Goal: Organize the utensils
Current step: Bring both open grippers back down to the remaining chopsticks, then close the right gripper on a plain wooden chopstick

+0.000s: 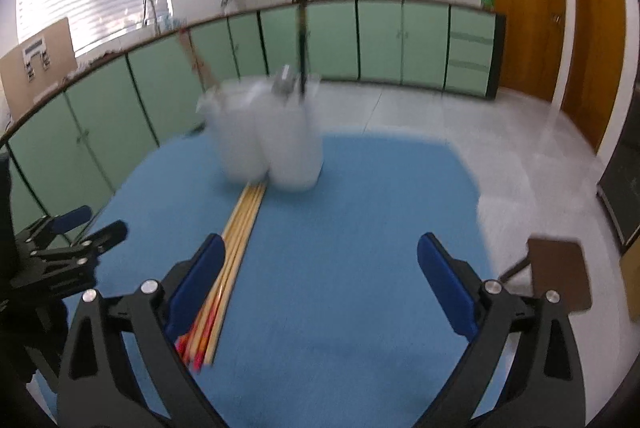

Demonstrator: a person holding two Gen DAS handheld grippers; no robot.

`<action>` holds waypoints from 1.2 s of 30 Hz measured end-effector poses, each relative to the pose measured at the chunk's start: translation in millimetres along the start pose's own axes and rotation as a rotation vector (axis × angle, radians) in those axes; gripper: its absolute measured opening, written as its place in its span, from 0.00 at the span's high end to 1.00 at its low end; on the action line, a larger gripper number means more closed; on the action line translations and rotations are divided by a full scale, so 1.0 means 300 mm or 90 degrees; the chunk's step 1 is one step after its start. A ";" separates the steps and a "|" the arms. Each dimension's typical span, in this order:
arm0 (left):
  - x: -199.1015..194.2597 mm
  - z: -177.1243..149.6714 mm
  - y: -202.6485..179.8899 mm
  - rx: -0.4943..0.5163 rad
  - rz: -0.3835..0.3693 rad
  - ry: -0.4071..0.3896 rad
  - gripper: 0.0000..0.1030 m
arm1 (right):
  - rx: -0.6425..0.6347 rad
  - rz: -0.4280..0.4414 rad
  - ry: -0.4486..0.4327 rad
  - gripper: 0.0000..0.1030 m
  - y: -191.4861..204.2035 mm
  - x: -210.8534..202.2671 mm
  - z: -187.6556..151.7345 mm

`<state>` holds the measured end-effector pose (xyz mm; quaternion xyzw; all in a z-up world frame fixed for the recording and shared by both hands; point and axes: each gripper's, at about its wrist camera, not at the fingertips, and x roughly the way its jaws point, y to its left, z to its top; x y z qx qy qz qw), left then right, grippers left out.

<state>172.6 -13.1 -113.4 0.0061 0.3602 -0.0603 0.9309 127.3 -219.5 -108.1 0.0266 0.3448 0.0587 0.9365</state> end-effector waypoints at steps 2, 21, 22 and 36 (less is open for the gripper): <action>0.033 -0.066 0.005 -0.003 0.005 0.040 0.13 | -0.001 0.012 0.035 0.09 0.035 0.028 -0.071; 0.057 -0.195 0.052 -0.007 0.040 0.112 0.12 | -0.045 -0.005 0.149 0.09 0.226 0.122 -0.274; 0.054 -0.197 0.059 -0.012 0.040 0.111 0.12 | -0.045 -0.011 0.150 0.09 0.232 0.123 -0.276; 0.062 -0.197 0.079 -0.030 0.033 0.119 0.12 | -0.059 -0.017 0.146 0.30 0.281 0.133 -0.249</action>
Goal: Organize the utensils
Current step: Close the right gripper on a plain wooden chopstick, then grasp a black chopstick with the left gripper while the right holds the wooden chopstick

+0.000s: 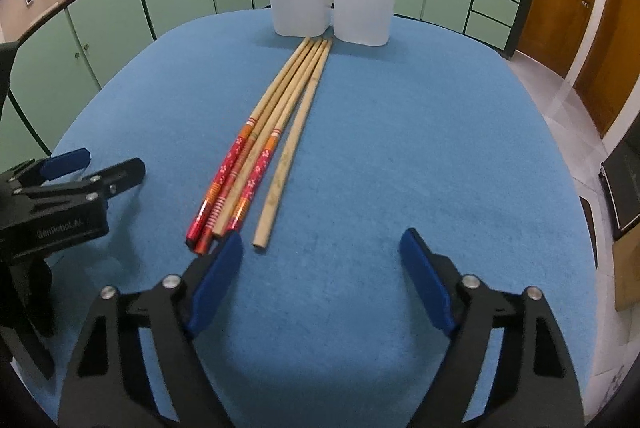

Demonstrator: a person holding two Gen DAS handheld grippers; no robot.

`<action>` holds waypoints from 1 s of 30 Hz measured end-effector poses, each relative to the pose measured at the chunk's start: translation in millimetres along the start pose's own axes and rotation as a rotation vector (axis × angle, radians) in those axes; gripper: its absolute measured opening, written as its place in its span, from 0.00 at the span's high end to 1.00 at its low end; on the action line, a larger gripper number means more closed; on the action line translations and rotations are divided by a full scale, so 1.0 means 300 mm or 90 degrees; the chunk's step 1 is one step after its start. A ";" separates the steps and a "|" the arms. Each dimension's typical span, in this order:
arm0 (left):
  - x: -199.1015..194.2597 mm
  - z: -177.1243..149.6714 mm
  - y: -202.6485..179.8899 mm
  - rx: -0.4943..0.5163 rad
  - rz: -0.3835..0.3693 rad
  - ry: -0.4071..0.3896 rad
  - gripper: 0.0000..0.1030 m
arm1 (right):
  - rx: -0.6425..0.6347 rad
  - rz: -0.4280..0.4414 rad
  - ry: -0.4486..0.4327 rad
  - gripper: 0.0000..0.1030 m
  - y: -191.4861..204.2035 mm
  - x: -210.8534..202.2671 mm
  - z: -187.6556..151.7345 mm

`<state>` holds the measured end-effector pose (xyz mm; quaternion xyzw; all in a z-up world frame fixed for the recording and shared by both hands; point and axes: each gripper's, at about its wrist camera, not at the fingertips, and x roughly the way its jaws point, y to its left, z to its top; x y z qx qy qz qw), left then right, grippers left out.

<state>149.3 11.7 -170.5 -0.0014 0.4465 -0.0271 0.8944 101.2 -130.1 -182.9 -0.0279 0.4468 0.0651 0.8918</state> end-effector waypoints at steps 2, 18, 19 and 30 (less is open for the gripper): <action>0.000 0.000 0.001 0.001 -0.001 0.001 0.11 | -0.005 0.003 -0.005 0.40 0.002 -0.007 -0.002; -0.015 -0.005 -0.046 0.027 -0.026 0.000 0.09 | 0.007 0.022 -0.020 0.94 -0.066 -0.052 -0.040; -0.018 -0.008 -0.055 0.029 -0.034 0.000 0.09 | 0.017 0.017 -0.020 0.94 -0.087 -0.054 -0.045; -0.023 -0.038 -0.200 0.089 -0.100 0.007 0.09 | 0.071 -0.008 -0.027 0.94 -0.209 -0.066 -0.076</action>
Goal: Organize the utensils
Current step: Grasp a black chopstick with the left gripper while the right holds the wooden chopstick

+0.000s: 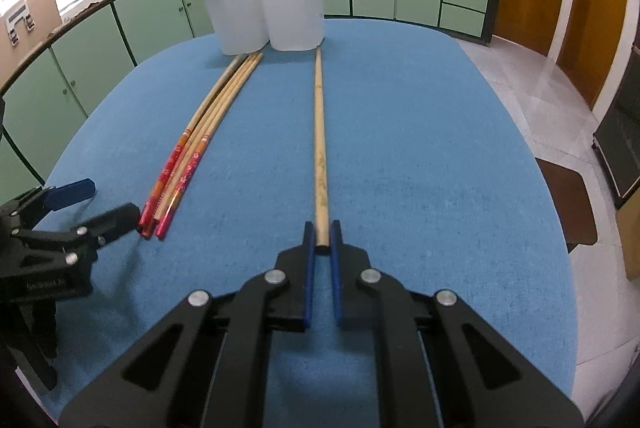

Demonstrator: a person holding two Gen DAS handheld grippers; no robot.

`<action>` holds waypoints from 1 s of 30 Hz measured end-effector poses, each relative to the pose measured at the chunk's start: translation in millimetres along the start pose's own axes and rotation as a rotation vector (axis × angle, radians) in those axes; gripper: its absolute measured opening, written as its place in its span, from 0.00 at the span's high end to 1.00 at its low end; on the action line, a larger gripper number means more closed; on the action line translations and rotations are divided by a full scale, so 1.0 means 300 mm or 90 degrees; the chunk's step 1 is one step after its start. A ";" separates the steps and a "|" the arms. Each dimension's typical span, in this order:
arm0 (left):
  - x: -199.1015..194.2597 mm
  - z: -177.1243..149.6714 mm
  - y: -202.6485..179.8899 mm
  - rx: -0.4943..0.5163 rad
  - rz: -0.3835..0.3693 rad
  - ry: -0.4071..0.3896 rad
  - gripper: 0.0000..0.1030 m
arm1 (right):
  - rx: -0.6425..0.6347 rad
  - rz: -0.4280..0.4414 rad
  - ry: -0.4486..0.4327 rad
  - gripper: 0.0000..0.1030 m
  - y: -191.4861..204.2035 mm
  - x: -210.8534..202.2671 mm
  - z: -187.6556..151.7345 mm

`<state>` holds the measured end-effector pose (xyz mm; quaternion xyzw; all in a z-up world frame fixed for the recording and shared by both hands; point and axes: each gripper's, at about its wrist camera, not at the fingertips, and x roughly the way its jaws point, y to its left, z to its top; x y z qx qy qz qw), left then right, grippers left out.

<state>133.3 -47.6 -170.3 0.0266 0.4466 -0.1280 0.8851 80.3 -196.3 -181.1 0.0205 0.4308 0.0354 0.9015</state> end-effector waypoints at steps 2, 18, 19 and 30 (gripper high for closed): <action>0.010 -0.001 -0.020 0.014 0.009 0.003 0.08 | 0.002 0.002 0.000 0.94 0.001 0.006 0.003; 0.007 0.001 0.034 -0.014 0.054 -0.006 0.25 | 0.012 0.024 0.001 0.89 -0.025 -0.002 -0.005; 0.006 0.001 0.029 -0.012 0.053 -0.007 0.33 | 0.009 0.024 0.001 0.89 -0.023 -0.002 -0.005; 0.002 0.012 0.007 -0.019 -0.009 -0.025 0.93 | 0.005 0.026 0.000 0.89 -0.014 -0.001 -0.006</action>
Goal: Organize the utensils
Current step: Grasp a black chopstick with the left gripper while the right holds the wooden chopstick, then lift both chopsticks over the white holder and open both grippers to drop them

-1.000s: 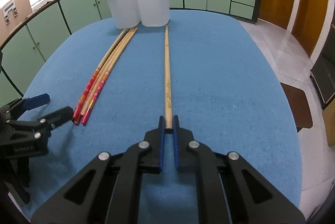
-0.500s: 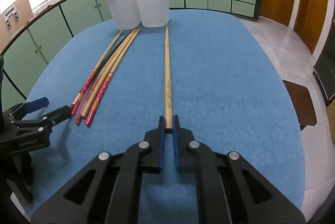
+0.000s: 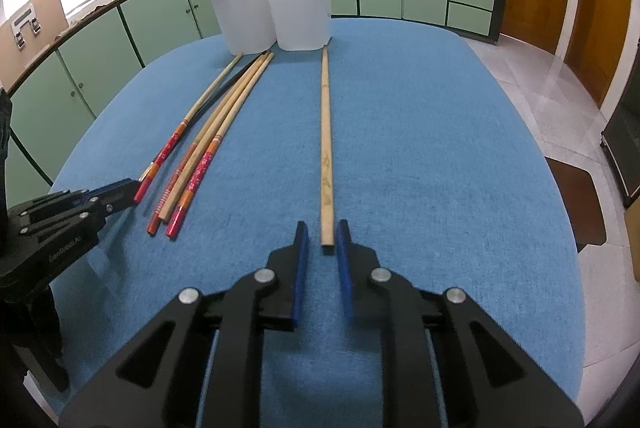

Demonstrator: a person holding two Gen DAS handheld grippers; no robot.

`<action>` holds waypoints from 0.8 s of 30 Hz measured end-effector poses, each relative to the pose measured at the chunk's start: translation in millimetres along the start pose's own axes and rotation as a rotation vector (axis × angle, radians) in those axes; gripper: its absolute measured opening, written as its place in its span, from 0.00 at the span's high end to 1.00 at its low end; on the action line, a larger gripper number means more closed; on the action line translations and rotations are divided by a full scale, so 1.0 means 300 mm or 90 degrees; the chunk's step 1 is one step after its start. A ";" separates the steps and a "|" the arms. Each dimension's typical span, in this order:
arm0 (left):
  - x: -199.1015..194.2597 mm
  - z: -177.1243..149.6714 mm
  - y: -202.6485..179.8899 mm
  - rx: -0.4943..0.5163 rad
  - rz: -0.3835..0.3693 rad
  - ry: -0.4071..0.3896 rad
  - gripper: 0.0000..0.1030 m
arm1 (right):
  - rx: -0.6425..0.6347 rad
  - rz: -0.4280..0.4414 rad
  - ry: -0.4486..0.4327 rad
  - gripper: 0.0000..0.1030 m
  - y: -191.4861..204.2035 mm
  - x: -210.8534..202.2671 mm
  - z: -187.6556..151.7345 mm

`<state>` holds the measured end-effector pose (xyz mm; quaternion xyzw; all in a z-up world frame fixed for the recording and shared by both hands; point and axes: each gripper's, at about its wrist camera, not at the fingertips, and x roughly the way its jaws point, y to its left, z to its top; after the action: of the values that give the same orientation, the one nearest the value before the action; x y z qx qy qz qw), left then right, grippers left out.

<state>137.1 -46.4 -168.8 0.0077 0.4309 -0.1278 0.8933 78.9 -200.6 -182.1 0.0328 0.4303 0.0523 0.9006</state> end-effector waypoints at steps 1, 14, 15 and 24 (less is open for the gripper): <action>-0.004 0.000 0.005 -0.005 -0.002 -0.003 0.93 | 0.002 0.000 0.000 0.90 -0.002 -0.001 0.000; -0.217 0.076 0.028 0.004 0.004 -0.093 0.94 | 0.025 0.026 -0.014 0.94 -0.021 -0.035 0.012; -0.236 0.088 0.033 0.006 0.005 -0.101 0.94 | 0.025 0.028 -0.021 0.94 -0.020 -0.051 0.023; -0.418 0.192 0.033 0.003 -0.002 -0.198 0.94 | 0.000 0.038 -0.092 0.94 -0.006 -0.201 0.156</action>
<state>109.0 -16.0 -36.8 -0.0110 0.2872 -0.1298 0.9490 77.8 -210.4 -106.5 0.0496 0.3633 0.0765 0.9272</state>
